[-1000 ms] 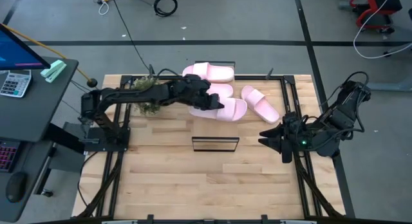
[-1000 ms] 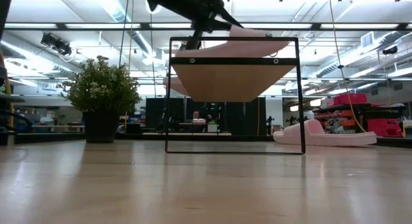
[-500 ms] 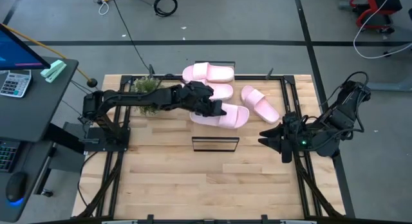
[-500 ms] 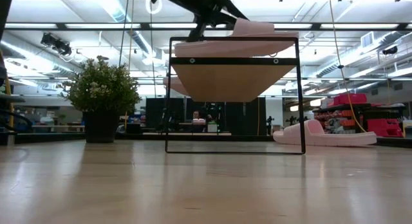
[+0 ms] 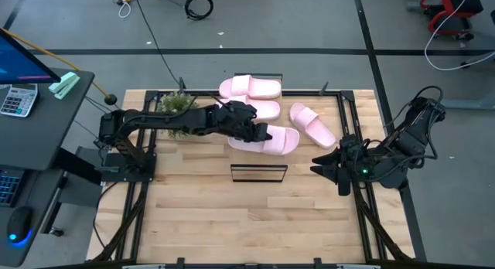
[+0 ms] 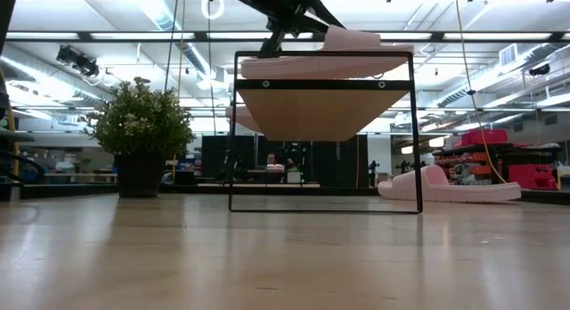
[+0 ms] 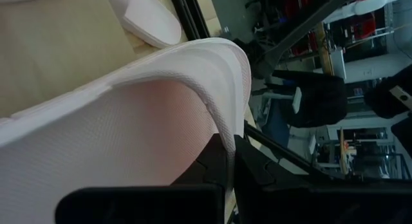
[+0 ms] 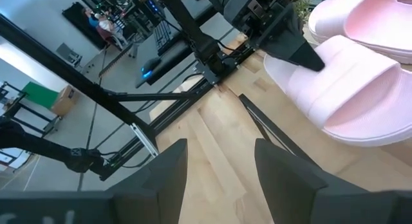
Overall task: Pick and place slides into the shelf
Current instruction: Put the pink slide on the shelf
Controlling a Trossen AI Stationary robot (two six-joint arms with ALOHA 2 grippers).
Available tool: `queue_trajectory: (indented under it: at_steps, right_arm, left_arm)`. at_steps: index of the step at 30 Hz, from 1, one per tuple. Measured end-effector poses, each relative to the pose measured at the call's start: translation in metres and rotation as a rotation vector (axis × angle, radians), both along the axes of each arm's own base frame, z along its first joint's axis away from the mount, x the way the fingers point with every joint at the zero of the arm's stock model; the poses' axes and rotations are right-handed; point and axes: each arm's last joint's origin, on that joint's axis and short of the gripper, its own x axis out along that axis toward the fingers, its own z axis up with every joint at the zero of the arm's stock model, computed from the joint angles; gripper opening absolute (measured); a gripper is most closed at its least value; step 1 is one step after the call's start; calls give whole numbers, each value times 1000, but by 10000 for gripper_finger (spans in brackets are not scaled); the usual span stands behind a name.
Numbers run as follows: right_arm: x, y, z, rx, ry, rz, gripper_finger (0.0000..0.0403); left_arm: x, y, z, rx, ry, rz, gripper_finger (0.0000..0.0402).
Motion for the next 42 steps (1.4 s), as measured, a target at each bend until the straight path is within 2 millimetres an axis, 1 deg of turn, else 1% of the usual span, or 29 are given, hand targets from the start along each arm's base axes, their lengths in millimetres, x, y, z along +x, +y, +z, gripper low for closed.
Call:
queue_trajectory:
  at_steps: [10,17,26,36,42]
  right_arm:
    - [-1,-1,-1,-13,14,0,187]
    - [-1,-1,-2,-18,18,1,187]
    - [-1,-1,-2,-27,22,3,187]
    - [-1,-1,-2,-29,22,4,187]
    - [-1,-1,-2,-30,22,4,187]
  left_arm:
    - [1,-11,0,-45,2,13,11]
    - [1,-15,-1,-68,9,68,11]
    - [1,-28,-2,-76,26,127,11]
    - [1,-32,-2,-113,15,203,11]
    - [7,-40,-9,-140,10,201,11]
